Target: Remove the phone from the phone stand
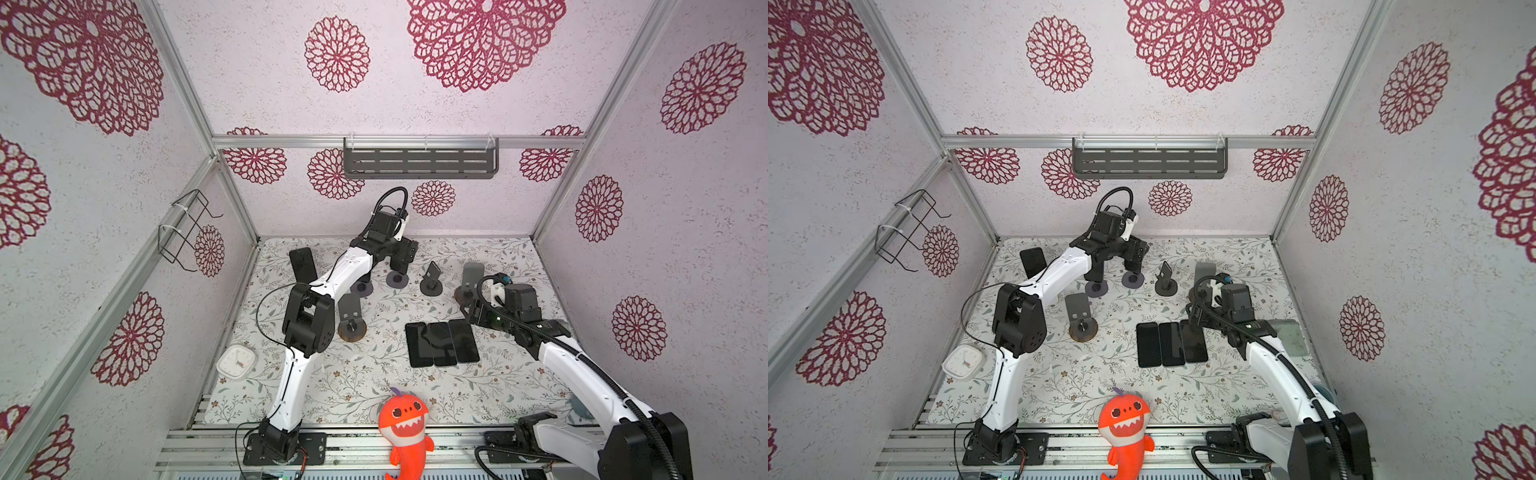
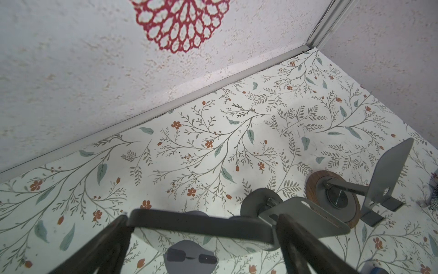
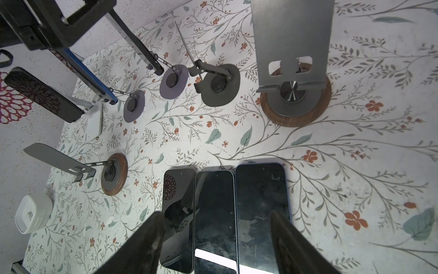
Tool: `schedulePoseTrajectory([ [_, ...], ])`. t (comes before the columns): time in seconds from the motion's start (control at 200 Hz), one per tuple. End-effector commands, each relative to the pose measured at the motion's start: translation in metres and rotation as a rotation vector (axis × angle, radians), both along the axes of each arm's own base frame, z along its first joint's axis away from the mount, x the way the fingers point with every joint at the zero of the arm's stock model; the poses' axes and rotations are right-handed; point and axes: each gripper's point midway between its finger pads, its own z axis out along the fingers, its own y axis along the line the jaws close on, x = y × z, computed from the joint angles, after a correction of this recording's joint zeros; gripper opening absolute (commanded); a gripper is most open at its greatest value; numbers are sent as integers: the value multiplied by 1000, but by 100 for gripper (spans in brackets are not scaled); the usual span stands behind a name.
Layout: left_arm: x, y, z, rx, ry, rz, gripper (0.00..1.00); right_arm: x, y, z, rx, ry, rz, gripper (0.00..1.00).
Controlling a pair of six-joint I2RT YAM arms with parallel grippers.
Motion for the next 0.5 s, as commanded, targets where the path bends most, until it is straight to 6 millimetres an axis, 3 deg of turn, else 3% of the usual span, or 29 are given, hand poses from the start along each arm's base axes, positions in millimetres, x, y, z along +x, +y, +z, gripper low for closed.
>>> schedulePoseTrajectory([
  [0.0, 5, 2, -13, 11, -2, 8, 94, 0, -4, 7, -17, -28, -4, 74],
  [0.495, 7, 6, -16, 30, -7, 26, 82, 0, -4, 7, -20, -31, -8, 74],
])
